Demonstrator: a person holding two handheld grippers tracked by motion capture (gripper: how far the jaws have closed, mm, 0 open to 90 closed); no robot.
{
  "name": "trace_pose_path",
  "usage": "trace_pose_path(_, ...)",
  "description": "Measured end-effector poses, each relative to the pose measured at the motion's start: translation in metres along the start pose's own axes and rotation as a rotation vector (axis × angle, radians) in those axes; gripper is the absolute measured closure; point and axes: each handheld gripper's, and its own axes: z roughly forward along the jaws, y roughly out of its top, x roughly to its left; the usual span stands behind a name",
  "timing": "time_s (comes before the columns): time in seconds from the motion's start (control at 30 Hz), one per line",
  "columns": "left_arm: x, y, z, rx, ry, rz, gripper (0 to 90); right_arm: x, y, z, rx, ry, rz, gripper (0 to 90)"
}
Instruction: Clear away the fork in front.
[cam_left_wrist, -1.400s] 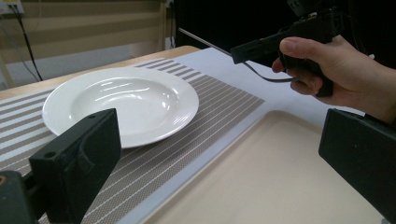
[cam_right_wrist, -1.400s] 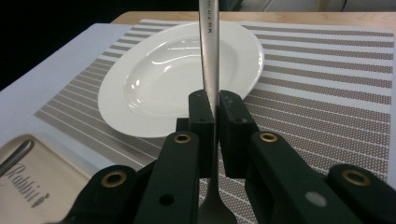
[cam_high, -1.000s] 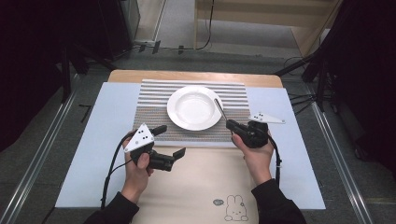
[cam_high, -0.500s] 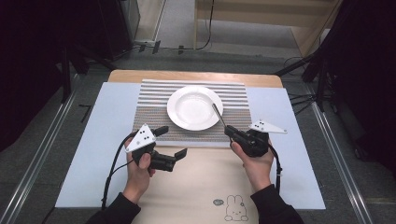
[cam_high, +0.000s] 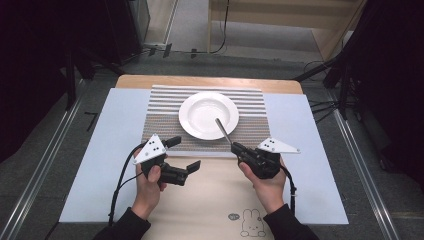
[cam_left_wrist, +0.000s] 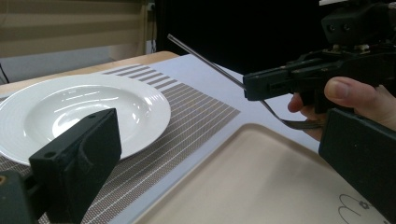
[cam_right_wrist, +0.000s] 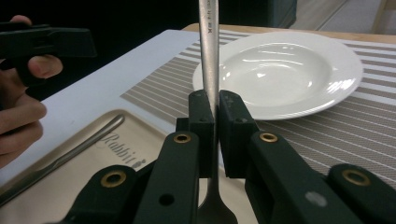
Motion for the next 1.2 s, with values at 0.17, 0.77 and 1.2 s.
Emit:
trace_pose_path(0.17, 0.0, 0.0, 0.001, -0.002, -0.013, -0.017, 0.0, 0.015, -0.002, 0.005, -0.001, 0.038, -0.025, 83.6)
trace_pose_path(0.77, 0.001, 0.001, 0.003, -0.022, -0.046, -0.124, 12.8, 0.053, -0.005, 0.012, -0.005, 0.119, -0.099, 83.5)
trace_pose_path(1.2, -0.001, 0.002, 0.009, 0.001, -0.024, -0.196, 36.8, 0.062, -0.008, 0.014, -0.006, 0.127, -0.123, 83.5)
